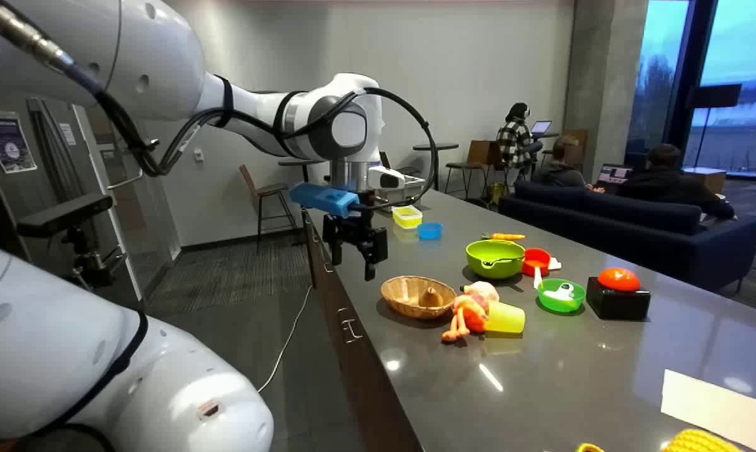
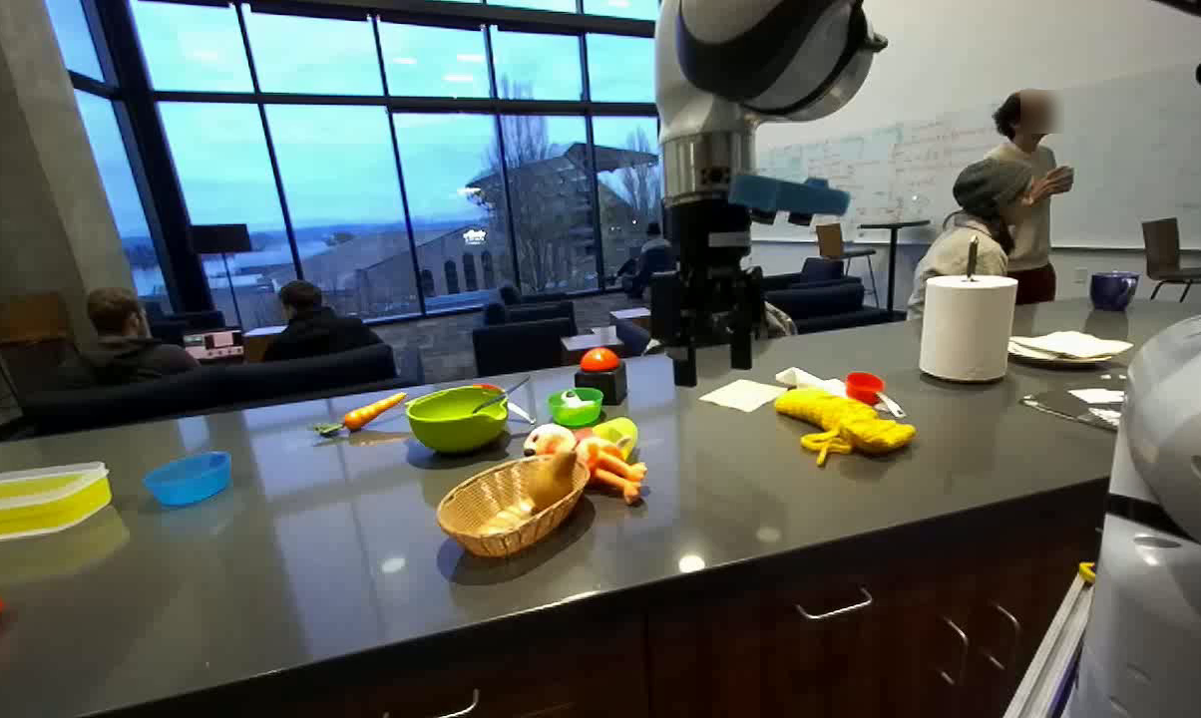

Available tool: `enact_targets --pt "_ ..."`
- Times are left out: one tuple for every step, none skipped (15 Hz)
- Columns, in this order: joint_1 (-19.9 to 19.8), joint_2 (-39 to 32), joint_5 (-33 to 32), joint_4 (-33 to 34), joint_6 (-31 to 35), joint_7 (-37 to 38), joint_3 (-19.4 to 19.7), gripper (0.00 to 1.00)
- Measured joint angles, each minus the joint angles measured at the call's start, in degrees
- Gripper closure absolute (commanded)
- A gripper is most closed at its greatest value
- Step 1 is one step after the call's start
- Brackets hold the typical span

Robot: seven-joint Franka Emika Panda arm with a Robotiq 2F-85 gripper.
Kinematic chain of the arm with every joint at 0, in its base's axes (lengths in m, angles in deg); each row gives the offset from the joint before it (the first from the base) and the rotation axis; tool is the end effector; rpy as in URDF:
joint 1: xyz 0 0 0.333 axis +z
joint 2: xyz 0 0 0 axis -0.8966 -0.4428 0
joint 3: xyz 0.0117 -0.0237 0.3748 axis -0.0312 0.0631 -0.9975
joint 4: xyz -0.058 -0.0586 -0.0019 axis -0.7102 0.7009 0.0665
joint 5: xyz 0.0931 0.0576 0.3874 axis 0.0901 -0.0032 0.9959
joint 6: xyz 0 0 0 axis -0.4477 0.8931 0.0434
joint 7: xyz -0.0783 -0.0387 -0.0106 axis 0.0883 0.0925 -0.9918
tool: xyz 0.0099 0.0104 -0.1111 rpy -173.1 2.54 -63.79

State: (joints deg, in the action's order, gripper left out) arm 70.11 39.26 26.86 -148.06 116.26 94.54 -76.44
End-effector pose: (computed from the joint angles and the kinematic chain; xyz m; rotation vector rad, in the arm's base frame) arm 0.3228 0.0853 0.5264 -3.0668 -0.0948 0.1036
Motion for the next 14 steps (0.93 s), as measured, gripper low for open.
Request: enact_targets --pt "0.0 0.0 0.0 0.0 0.0 0.0 0.0 0.00" --pt "0.0 0.0 0.0 0.0 0.0 0.0 0.0 0.00" --pt "0.0 0.0 0.0 0.0 0.0 0.0 0.0 0.00" --pt "0.0 0.0 0.0 0.0 0.0 0.0 0.0 0.00" --pt "0.0 0.0 0.0 0.0 0.0 0.0 0.0 0.00" --pt "0.0 0.0 0.0 0.0 0.0 0.0 0.0 0.00" --pt "0.0 0.0 0.0 0.0 0.0 0.0 0.0 0.00" --pt "0.0 0.0 0.0 0.0 0.0 0.0 0.0 0.00" --pt "0.1 -0.1 0.0 0.0 0.2 -0.8 0.0 0.00" --pt "0.4 -0.3 0.1 0.0 0.8 -2.5 0.0 0.00" --pt "1.0 -0.5 0.1 0.1 1.9 -4.9 0.0 0.00" --pt "1.8 -0.9 0.2 0.3 3.1 -7.2 0.0 0.00" --pt "2.8 -1.5 0.1 0.5 4.3 -9.3 -0.2 0.00" --pt "3.8 -2.3 0.1 0.9 5.7 -11.3 -0.4 0.00"
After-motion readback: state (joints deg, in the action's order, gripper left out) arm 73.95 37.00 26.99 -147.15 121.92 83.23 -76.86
